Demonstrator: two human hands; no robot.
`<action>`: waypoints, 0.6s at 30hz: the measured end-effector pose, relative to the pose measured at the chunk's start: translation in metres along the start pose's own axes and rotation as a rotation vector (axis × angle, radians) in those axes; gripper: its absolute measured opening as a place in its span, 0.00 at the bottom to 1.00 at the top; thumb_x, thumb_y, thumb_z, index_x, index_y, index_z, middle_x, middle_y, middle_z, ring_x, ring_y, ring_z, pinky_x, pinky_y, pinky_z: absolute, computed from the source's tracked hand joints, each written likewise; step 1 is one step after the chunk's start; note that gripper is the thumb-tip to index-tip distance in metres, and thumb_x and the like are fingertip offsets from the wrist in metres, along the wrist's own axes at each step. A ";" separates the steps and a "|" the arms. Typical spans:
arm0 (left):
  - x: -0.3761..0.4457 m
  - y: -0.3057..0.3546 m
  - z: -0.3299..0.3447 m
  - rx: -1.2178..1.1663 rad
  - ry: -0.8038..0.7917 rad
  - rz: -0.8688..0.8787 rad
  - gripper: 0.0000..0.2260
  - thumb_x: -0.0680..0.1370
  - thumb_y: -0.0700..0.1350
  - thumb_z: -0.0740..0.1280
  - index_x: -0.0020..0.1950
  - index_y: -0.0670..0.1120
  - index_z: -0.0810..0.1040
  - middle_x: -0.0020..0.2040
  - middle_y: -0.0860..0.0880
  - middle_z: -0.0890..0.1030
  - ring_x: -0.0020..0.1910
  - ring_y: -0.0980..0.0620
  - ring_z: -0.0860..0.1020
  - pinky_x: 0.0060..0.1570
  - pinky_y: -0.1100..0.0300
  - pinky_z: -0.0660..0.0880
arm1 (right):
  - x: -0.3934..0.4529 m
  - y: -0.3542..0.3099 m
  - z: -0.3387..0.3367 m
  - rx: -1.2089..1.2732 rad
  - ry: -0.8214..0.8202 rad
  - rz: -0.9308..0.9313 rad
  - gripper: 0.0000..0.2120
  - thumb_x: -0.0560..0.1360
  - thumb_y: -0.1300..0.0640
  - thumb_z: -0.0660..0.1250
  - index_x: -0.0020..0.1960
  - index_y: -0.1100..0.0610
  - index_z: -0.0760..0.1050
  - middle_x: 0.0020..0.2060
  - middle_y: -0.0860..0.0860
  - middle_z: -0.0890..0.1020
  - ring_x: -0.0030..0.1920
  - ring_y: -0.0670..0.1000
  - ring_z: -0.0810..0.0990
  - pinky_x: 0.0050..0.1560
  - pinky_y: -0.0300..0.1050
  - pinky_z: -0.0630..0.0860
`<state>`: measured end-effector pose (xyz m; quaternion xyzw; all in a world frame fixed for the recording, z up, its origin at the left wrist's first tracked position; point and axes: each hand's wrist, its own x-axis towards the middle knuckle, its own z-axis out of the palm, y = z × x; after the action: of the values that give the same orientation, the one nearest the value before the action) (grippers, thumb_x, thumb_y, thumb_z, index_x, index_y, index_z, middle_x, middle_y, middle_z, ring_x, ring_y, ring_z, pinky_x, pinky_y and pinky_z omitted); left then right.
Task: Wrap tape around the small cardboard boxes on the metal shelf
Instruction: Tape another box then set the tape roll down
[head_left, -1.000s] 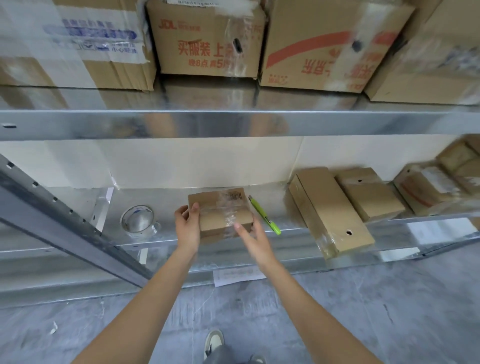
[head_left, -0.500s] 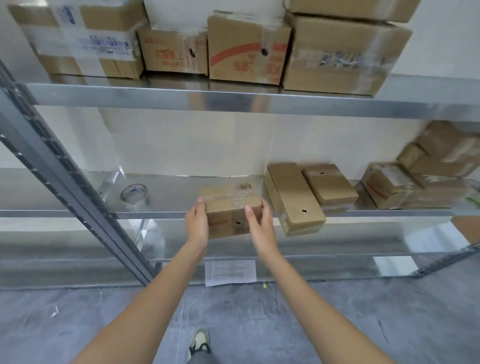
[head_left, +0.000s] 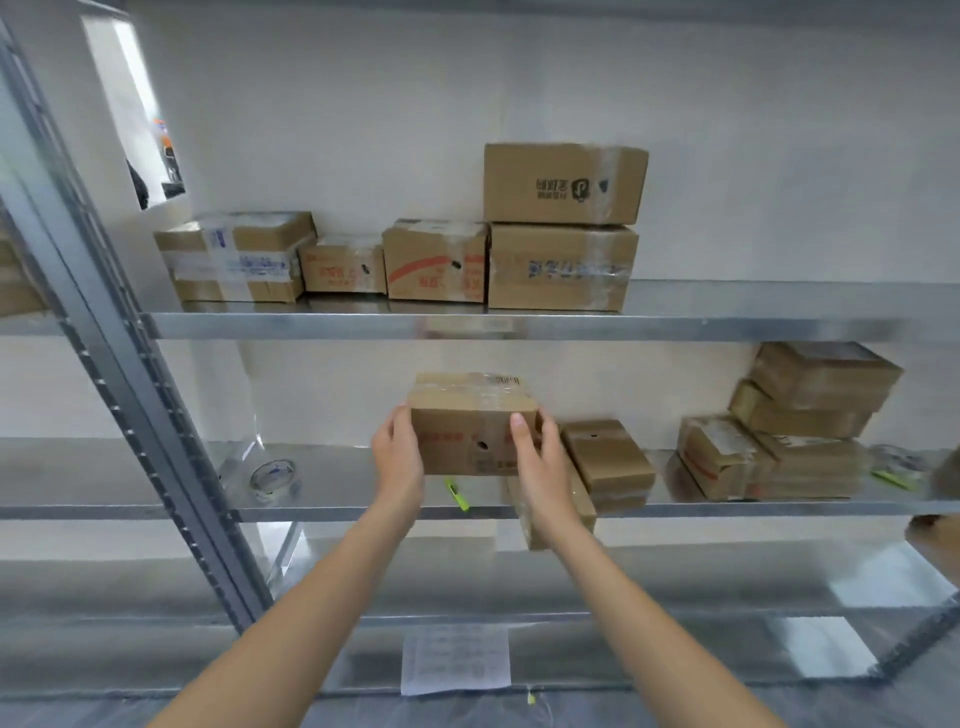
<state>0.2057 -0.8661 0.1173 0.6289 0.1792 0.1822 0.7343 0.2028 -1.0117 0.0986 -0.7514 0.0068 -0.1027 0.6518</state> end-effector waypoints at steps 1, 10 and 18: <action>0.000 0.014 0.002 -0.026 0.022 0.032 0.13 0.82 0.53 0.57 0.40 0.55 0.74 0.41 0.56 0.75 0.42 0.56 0.73 0.39 0.64 0.69 | 0.005 -0.014 -0.004 -0.007 -0.003 -0.032 0.29 0.78 0.37 0.57 0.75 0.47 0.60 0.71 0.46 0.70 0.71 0.48 0.67 0.71 0.54 0.66; 0.044 0.162 0.016 -0.122 0.016 0.391 0.17 0.82 0.52 0.55 0.40 0.44 0.75 0.39 0.48 0.75 0.39 0.52 0.72 0.42 0.56 0.69 | 0.075 -0.169 -0.001 0.019 -0.013 -0.323 0.26 0.80 0.40 0.56 0.74 0.49 0.62 0.68 0.46 0.72 0.68 0.48 0.69 0.68 0.49 0.69; 0.096 0.233 0.018 -0.089 0.027 0.484 0.19 0.82 0.53 0.51 0.36 0.49 0.71 0.37 0.50 0.75 0.38 0.51 0.71 0.37 0.56 0.68 | 0.128 -0.234 0.043 0.031 -0.086 -0.239 0.25 0.83 0.44 0.52 0.77 0.52 0.60 0.72 0.50 0.68 0.72 0.52 0.65 0.63 0.45 0.64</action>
<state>0.2883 -0.8006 0.3472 0.6181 0.0251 0.3689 0.6937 0.3066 -0.9533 0.3413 -0.7405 -0.1125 -0.1473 0.6460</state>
